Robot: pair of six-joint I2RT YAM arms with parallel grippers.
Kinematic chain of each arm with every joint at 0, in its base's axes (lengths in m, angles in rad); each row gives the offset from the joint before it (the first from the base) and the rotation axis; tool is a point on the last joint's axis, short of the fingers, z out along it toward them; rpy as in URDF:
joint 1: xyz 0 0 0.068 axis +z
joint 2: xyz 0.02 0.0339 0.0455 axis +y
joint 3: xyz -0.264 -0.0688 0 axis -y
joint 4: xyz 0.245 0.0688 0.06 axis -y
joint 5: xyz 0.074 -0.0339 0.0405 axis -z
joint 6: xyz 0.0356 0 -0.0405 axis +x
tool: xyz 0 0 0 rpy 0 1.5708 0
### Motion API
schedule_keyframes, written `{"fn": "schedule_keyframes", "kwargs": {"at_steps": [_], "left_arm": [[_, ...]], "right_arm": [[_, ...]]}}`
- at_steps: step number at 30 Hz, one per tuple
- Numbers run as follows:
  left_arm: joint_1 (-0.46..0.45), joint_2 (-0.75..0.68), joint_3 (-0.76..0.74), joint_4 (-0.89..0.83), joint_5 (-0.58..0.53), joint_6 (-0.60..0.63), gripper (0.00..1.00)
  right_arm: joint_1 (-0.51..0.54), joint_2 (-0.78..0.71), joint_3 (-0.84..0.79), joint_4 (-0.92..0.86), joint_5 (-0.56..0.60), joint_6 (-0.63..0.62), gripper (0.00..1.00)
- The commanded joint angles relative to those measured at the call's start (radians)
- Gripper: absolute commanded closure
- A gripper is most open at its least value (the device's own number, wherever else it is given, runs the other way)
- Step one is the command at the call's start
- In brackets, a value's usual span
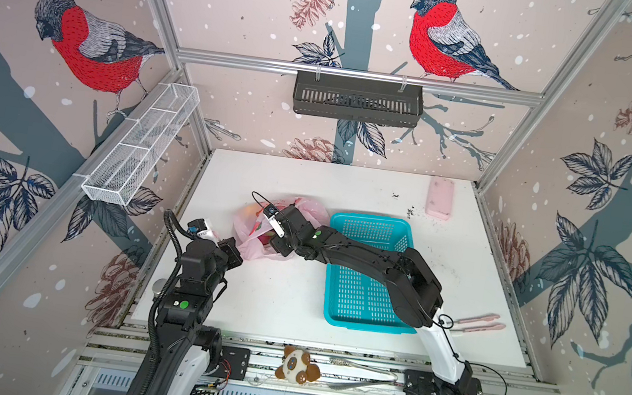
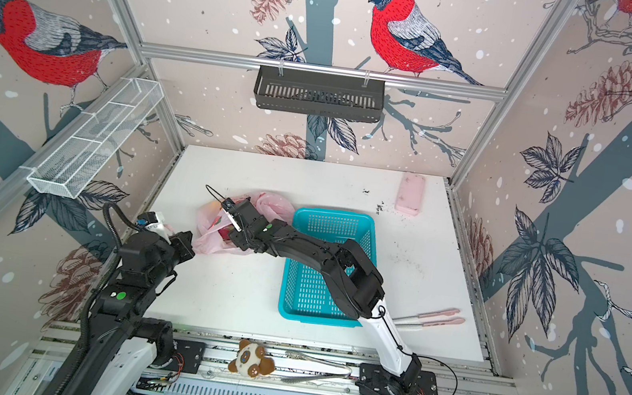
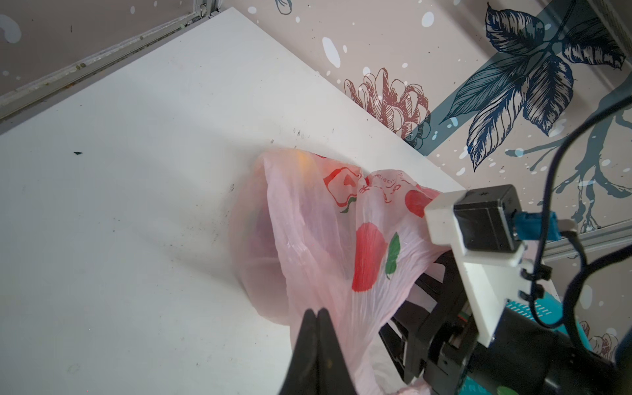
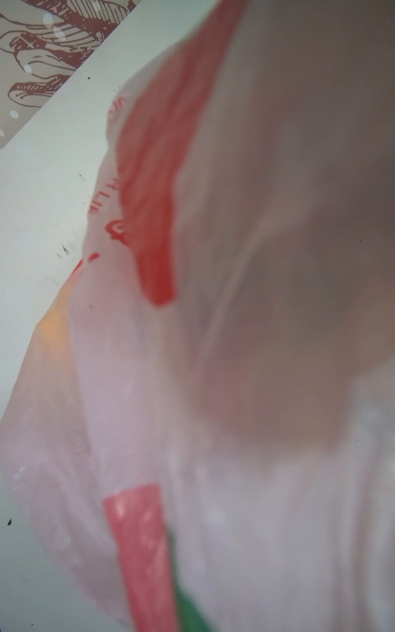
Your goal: Untie the knot of the plastic bag and take out the fruit
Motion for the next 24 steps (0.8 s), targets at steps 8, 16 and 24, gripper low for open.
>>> {"fn": "schedule_keyframes", "kwargs": {"at_steps": [8, 16, 24], "left_arm": [[0.0, 0.059, 0.018, 0.061, 0.004, 0.011, 1.0], [0.0, 0.107, 0.019, 0.112, -0.002, 0.016, 1.0], [0.001, 0.137, 0.003, 0.143, -0.015, 0.022, 1.0]], "right_arm": [[-0.005, 0.049, 0.025, 0.031, -0.042, -0.062, 0.31], [-0.011, 0.091, 0.052, 0.046, -0.08, -0.071, 0.37], [-0.008, 0.091, 0.031, 0.056, -0.114, -0.064, 0.54]]}}
